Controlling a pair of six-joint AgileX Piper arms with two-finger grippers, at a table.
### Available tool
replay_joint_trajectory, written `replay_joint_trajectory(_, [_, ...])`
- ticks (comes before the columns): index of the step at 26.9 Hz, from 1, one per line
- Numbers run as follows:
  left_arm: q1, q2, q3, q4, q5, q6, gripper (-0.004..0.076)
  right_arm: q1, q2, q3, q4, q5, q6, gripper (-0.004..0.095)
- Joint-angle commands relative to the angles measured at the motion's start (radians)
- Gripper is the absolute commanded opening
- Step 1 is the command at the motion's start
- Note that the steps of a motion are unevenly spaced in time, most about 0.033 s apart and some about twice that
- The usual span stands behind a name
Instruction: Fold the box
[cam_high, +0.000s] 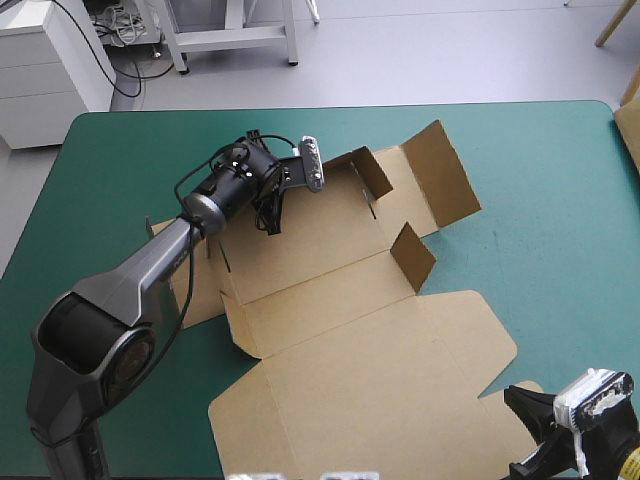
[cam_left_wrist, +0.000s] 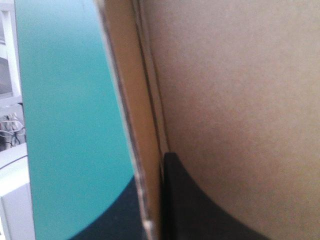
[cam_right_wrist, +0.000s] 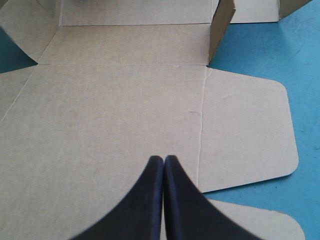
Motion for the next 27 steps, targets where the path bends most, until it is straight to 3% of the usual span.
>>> replay_joint_trajectory(1, [-0.051, -0.070, -0.021, 0.034, -0.031, 0.020, -0.0008, 0.003, 0.012, -0.026, -0.012, -0.064, 0.003, -0.0020])
replay_joint_trajectory(10, [-0.061, -0.170, 0.144, 0.144, -0.218, -0.020, -0.0008, 0.003, 0.012, -0.026, -0.015, -0.064, 0.008, -0.0019])
replay_joint_trajectory(13, [-0.091, -0.207, 0.223, 0.195, -0.237, -0.022, -0.0008, 0.003, 0.012, -0.026, -0.015, -0.064, 0.008, -0.0019])
replay_joint_trajectory(22, [-0.252, -0.343, 0.421, 0.559, -0.383, -0.233, -0.0008, 0.003, 0.012, -0.026, -0.023, -0.064, 0.014, -0.0019])
replay_joint_trajectory(26, [-0.301, -0.383, 0.470, 0.574, -0.367, -0.269, -0.0008, 0.003, 0.012, -0.026, -0.023, -0.064, 0.014, -0.0020])
replay_joint_trajectory(27, [-0.321, -0.400, 0.525, 0.629, -0.358, -0.346, -0.0008, 0.003, 0.012, -0.026, -0.027, -0.064, 0.014, -0.0019])
